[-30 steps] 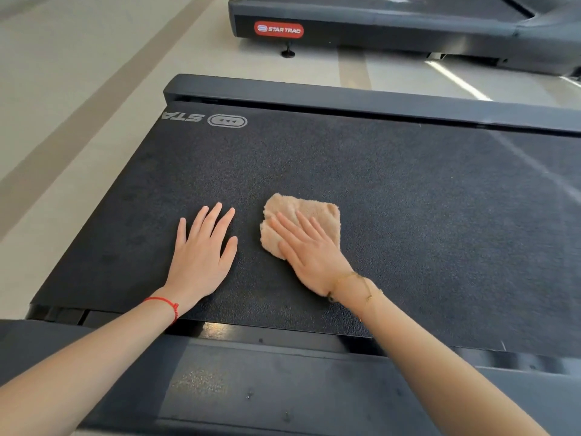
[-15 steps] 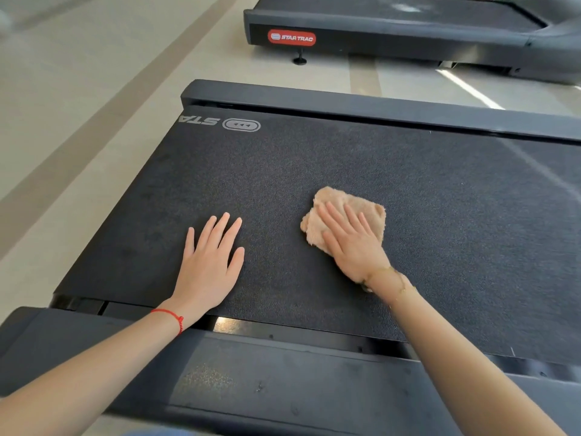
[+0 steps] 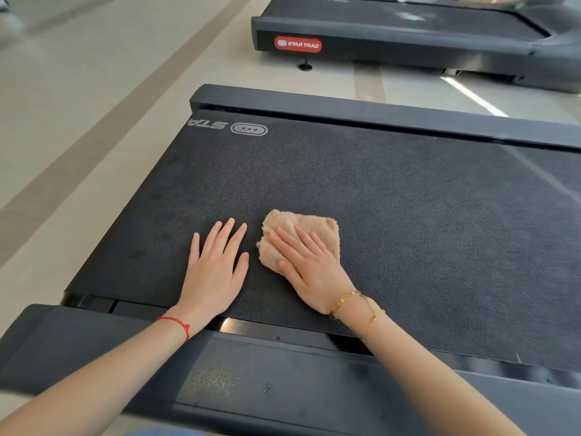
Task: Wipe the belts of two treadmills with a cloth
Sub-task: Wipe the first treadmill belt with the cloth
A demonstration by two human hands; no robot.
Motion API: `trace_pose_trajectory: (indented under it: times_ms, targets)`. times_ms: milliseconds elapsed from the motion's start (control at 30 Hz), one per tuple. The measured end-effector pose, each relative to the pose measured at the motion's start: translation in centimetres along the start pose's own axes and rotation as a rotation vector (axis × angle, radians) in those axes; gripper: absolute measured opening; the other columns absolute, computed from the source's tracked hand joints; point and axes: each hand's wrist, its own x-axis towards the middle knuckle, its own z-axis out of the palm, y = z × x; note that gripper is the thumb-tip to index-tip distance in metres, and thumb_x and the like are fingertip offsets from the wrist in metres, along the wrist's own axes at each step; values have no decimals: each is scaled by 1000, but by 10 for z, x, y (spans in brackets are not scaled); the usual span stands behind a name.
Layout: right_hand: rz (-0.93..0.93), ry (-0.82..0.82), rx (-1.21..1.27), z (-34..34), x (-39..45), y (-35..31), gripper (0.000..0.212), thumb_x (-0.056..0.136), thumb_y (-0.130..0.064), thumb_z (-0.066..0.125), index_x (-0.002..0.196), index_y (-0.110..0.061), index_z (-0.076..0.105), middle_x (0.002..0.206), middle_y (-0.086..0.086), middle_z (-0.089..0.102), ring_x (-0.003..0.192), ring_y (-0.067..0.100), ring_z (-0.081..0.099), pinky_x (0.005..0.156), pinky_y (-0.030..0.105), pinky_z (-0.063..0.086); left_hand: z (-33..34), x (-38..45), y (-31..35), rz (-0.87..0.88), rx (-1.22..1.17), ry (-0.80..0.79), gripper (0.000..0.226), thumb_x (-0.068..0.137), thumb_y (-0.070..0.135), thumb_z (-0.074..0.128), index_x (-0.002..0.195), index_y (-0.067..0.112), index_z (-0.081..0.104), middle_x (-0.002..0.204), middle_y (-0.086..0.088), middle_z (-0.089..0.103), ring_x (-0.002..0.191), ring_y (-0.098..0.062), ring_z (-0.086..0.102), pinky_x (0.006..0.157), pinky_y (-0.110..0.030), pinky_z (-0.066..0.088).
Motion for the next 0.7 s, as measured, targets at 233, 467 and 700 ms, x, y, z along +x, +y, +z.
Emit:
trace_pose_trajectory:
  times_ms: [233,467,700]
  targets:
    - [133,210,216,-19,-1,11,57,101,-40,48,153,-22,31,162,-6,21,150,17,12,123,34,10,-2,-2,5,-4,8,20,63,98,46,14,157,25,24,164,1,21,153,-19,13,124,-50,10]
    - [202,114,-62,-25,6,30,73,92,-59,52,153,-23,29,156,-6,31,144,19,23,116,35,17,-3,-2,6,-16,26,-5,64,98,46,13,156,24,25,163,0,24,152,-20,16,123,-52,13]
    - [198,133,-168,-29,23,28,57,84,-62,59,124,-22,52,115,-5,52,109,20,44,101,34,29,-6,-1,6,-15,14,-25,63,98,46,14,156,24,26,163,-1,23,152,-21,15,123,-52,13]
